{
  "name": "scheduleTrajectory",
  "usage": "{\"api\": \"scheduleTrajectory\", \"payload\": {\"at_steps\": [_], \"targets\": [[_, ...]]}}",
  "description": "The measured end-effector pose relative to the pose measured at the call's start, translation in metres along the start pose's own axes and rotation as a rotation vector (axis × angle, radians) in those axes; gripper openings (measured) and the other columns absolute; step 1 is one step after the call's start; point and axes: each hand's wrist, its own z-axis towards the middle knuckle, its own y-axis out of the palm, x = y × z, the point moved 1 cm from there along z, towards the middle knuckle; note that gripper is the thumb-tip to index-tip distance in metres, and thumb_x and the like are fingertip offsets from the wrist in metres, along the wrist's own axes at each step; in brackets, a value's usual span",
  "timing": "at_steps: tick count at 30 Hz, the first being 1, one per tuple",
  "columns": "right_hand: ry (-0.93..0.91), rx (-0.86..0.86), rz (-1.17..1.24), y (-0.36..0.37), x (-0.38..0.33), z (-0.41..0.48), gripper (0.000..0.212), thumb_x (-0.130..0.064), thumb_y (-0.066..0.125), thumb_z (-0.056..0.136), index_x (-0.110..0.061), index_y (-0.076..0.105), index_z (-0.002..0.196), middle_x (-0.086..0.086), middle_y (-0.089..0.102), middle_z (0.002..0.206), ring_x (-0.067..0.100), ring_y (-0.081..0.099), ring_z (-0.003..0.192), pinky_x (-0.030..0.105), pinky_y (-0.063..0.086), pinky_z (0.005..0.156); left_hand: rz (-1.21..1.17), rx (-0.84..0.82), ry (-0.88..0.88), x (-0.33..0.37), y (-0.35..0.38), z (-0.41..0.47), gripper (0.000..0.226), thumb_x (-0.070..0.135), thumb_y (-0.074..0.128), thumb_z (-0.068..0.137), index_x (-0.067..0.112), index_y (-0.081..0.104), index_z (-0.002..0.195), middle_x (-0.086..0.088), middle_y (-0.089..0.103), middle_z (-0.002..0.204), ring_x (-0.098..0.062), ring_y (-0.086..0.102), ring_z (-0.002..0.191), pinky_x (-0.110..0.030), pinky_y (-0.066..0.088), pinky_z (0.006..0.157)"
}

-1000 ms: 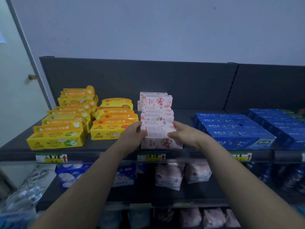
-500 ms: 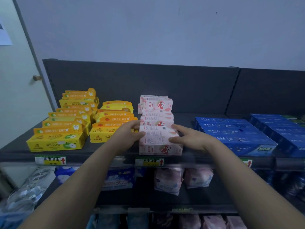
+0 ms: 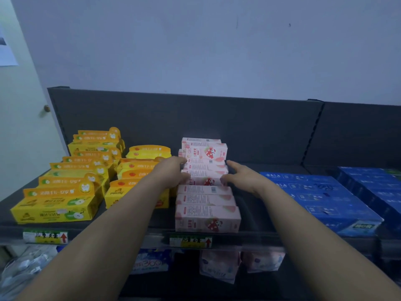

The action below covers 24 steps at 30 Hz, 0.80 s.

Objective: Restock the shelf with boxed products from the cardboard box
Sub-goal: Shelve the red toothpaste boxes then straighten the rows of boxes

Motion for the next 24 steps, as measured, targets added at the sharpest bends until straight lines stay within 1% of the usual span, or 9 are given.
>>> {"api": "scheduleTrajectory", "payload": {"at_steps": [1,2,4,6,11,15,18,22,24], "targets": [[0.001,0.003,-0.008,0.000,0.001,0.006,0.057,-0.018,0.056,0.091,-0.031,0.038,0.143,-0.011,0.058,0.119,0.010,0.055,0.104,0.023,0.042,0.076,0.053,-0.018,-0.002,-0.001,0.000,0.005,0.057,0.026,0.065,0.088,0.017,0.044,0.140,-0.004,0.054,0.136,-0.023,0.054,0.119,-0.038,0.050,0.095],[0.008,0.001,-0.019,0.001,0.001,0.012,0.058,-0.020,0.056,0.091,-0.031,0.037,0.145,-0.010,0.059,0.122,0.011,0.057,0.107,0.024,0.044,0.080,0.087,-0.034,-0.004,-0.002,0.000,0.009,0.058,0.028,0.066,0.088,0.018,0.043,0.141,-0.004,0.055,0.135,-0.023,0.054,0.119,-0.037,0.050,0.095],[0.015,-0.010,-0.059,0.001,0.000,0.019,0.065,-0.024,0.057,0.092,-0.029,0.028,0.150,-0.007,0.054,0.134,0.014,0.055,0.113,0.026,0.042,0.087,0.102,-0.068,-0.006,-0.003,0.000,0.019,0.064,0.029,0.068,0.086,0.020,0.040,0.143,-0.004,0.053,0.138,-0.023,0.053,0.121,-0.036,0.049,0.097],[0.013,-0.024,-0.097,0.001,-0.001,0.023,0.070,-0.025,0.059,0.092,-0.030,0.024,0.152,-0.004,0.050,0.140,0.015,0.054,0.115,0.025,0.039,0.088,0.112,-0.092,0.002,-0.003,0.000,0.025,0.067,0.029,0.068,0.086,0.021,0.038,0.144,-0.004,0.052,0.139,-0.024,0.052,0.123,-0.036,0.049,0.098],[-0.015,0.019,-0.202,-0.001,0.000,0.030,0.070,-0.025,0.065,0.089,-0.026,0.031,0.150,-0.001,0.043,0.145,0.019,0.049,0.123,0.026,0.040,0.093,0.165,-0.066,0.033,-0.006,0.004,0.029,0.061,0.029,0.069,0.085,0.022,0.044,0.141,-0.003,0.055,0.134,-0.022,0.054,0.118,-0.034,0.051,0.093],[-0.024,-0.015,-0.256,-0.007,-0.001,0.027,0.069,-0.027,0.071,0.084,-0.024,0.038,0.146,-0.003,0.049,0.140,0.016,0.051,0.118,0.027,0.040,0.092,0.141,-0.086,0.062,-0.011,-0.001,0.026,0.051,0.036,0.068,0.085,0.020,0.056,0.132,-0.001,0.060,0.126,-0.018,0.057,0.110,-0.032,0.051,0.090],[-0.030,-0.042,-0.273,-0.012,-0.001,0.022,0.065,-0.026,0.071,0.083,-0.024,0.045,0.142,-0.004,0.054,0.135,0.015,0.053,0.115,0.030,0.042,0.094,0.109,-0.087,0.092,-0.013,-0.005,0.021,0.038,0.033,0.064,0.088,0.019,0.063,0.123,0.001,0.062,0.124,-0.015,0.057,0.104,-0.030,0.050,0.087],[-0.046,-0.051,-0.274,-0.011,-0.001,0.016,0.059,-0.022,0.069,0.085,-0.023,0.048,0.140,-0.003,0.057,0.131,0.016,0.055,0.113,0.028,0.042,0.090,0.081,-0.102,0.094,-0.016,-0.005,0.018,0.039,0.031,0.067,0.086,0.019,0.063,0.123,0.004,0.064,0.107,-0.012,0.059,0.095,-0.024,0.050,0.079],[-0.057,-0.045,-0.276,-0.011,-0.002,0.015,0.050,-0.021,0.066,0.088,-0.022,0.052,0.135,-0.002,0.060,0.126,0.018,0.057,0.112,0.030,0.044,0.088,0.072,-0.104,0.090,-0.018,-0.005,0.019,0.038,0.031,0.067,0.086,0.019,0.063,0.122,0.005,0.064,0.104,-0.012,0.059,0.094,-0.023,0.050,0.077]]}}
